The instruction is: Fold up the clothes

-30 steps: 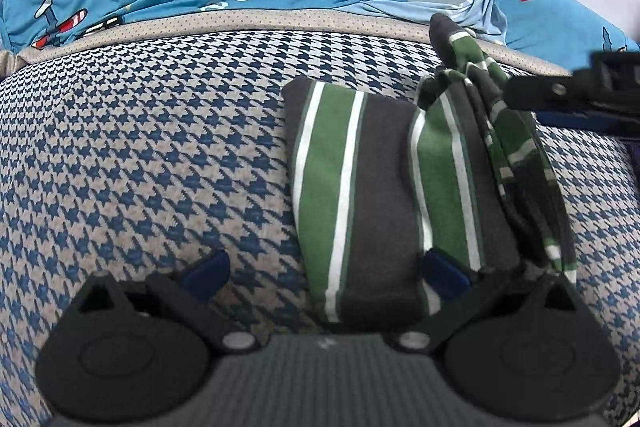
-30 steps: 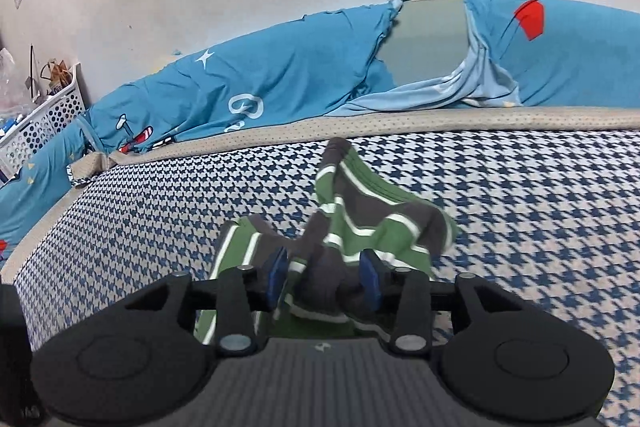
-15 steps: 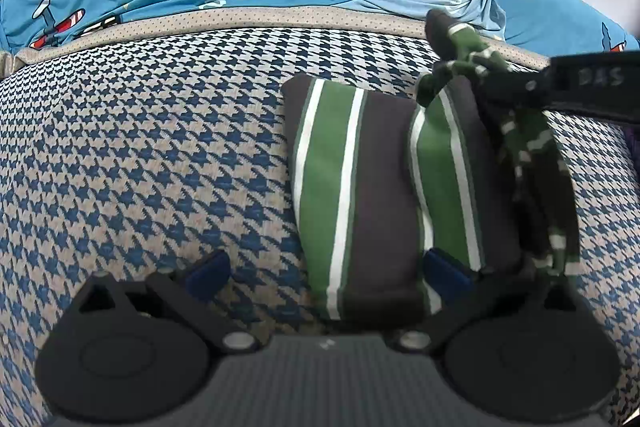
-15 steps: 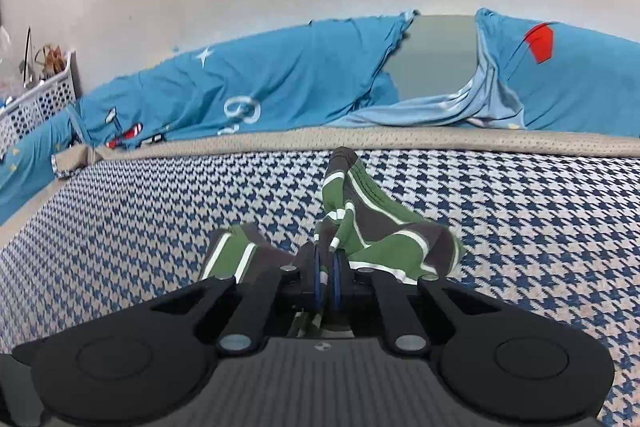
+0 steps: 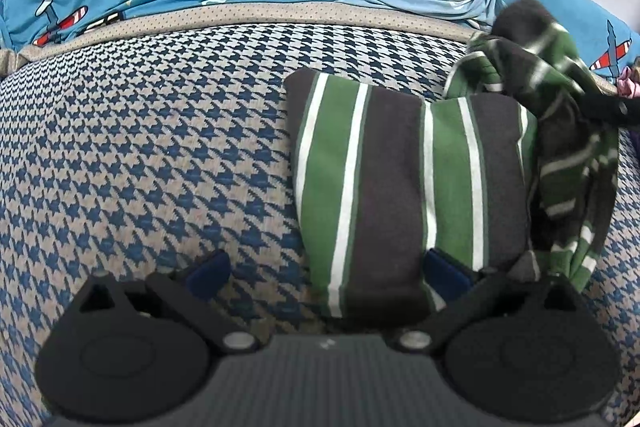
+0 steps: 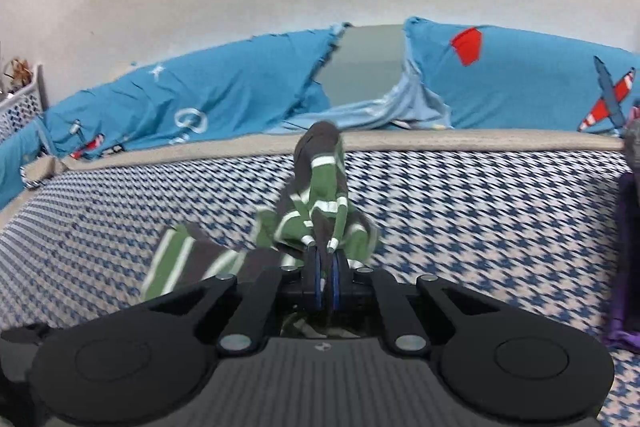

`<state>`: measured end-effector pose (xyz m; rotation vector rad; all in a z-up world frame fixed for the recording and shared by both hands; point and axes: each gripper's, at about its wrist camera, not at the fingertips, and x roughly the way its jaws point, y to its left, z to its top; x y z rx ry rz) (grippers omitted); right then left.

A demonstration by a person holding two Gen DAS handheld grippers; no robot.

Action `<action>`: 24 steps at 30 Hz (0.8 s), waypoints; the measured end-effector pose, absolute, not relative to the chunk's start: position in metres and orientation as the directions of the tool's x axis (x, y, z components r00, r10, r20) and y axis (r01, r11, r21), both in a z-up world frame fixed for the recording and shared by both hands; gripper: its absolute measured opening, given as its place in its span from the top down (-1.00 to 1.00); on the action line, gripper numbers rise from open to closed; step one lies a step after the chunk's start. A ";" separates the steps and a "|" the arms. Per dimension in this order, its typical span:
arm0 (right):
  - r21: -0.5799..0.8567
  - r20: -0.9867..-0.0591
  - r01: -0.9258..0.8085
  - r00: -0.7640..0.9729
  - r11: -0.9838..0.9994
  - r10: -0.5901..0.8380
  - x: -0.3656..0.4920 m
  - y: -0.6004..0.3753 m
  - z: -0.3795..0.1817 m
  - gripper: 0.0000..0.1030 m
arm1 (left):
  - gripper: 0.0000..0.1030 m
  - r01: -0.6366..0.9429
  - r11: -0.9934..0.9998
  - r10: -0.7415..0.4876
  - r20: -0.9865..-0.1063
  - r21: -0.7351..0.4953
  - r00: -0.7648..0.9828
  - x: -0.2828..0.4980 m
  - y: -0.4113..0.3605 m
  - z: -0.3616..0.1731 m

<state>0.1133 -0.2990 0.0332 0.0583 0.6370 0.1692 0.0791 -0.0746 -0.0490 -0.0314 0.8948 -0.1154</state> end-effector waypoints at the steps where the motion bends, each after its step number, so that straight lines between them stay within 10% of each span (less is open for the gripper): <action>1: 0.098 -0.594 -0.133 0.787 0.986 0.165 0.113 -0.302 0.032 0.86 | -1.00 0.086 0.993 -0.116 -0.777 -0.080 0.618 0.079 -0.074 -0.049; 13: 0.046 -0.732 -0.070 0.676 0.996 0.082 0.113 -0.334 0.010 0.85 | -1.00 0.073 0.993 -0.120 -0.785 -0.096 0.608 0.083 -0.074 -0.051; 24: 0.089 -0.628 -0.110 0.765 0.990 0.142 0.100 -0.348 0.037 0.73 | -1.00 0.062 0.996 -0.089 -0.769 -0.064 0.633 0.082 -0.070 -0.040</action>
